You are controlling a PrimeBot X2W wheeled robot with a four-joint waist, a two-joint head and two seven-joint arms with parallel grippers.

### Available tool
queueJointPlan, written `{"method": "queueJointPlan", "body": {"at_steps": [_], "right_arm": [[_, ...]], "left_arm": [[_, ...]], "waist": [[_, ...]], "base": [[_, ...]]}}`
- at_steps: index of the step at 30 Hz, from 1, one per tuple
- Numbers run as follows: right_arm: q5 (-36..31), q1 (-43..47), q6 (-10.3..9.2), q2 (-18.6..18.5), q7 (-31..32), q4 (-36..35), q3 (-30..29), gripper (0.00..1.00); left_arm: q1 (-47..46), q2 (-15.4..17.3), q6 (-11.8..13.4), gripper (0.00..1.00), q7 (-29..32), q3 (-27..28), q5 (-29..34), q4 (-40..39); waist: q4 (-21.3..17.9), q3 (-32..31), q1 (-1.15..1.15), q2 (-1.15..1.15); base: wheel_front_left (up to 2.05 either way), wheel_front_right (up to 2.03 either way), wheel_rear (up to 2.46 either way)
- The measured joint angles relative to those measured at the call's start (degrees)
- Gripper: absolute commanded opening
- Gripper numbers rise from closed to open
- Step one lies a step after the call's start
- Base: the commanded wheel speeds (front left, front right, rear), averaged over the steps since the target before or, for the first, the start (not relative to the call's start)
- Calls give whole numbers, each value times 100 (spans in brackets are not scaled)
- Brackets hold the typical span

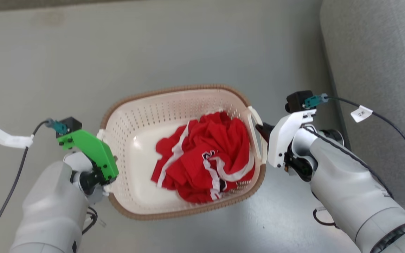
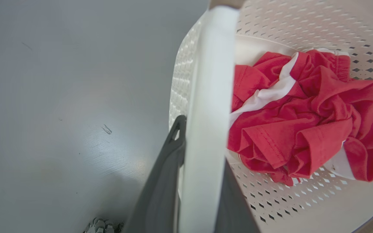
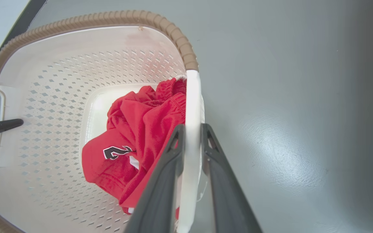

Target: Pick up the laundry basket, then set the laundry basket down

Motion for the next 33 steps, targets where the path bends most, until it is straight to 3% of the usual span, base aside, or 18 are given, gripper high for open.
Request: {"method": "queueJointPlan", "body": {"at_steps": [33], "right_arm": [[795,638,11,27,1129,231,350,0]], "left_arm": [[1070,11,4,0,699,-143,-617,123]], "waist": [[-130,-1955,0,0]], "base": [[0,0,0]]}}
